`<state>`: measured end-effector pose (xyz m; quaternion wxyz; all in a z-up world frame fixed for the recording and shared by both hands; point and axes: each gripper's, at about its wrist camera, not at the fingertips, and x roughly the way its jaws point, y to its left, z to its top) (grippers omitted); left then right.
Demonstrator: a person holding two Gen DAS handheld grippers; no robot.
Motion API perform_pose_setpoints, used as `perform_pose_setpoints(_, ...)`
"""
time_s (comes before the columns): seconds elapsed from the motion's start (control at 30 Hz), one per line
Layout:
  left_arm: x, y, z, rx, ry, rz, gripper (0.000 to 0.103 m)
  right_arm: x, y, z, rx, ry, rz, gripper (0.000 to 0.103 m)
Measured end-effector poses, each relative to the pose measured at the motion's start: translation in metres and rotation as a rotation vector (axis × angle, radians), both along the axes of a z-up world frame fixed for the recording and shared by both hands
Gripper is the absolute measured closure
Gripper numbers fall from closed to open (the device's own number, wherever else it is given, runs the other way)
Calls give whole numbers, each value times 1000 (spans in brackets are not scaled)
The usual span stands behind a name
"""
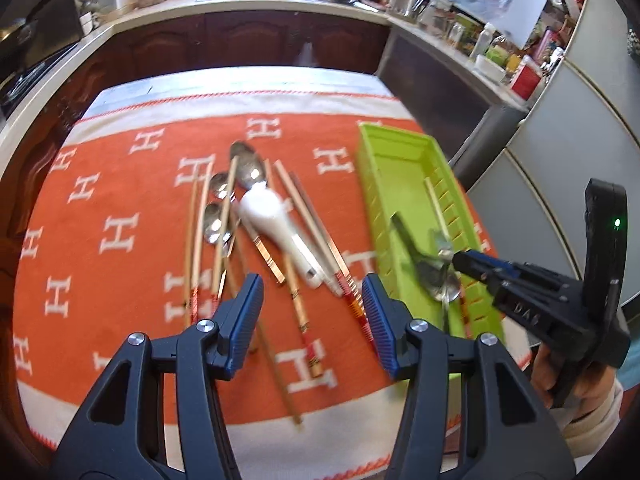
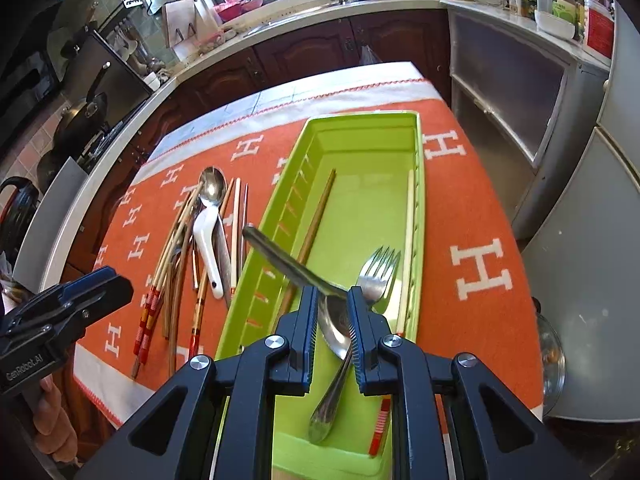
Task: Organize utensils
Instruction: 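Open the right tool to drop the fork and spoon, then lift away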
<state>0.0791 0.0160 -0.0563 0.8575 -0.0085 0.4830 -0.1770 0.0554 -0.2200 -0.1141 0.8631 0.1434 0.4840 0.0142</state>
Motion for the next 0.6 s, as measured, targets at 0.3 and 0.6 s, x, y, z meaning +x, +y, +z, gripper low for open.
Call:
perform_pose_setpoints(0.3,-11,10,-9,7,16,22,55,6,28,-9,-22,3,116,77)
perform_pose_setpoints(0.6,-9,8,-15,8,38,30,55,51,44,-24,-157,18,132,76)
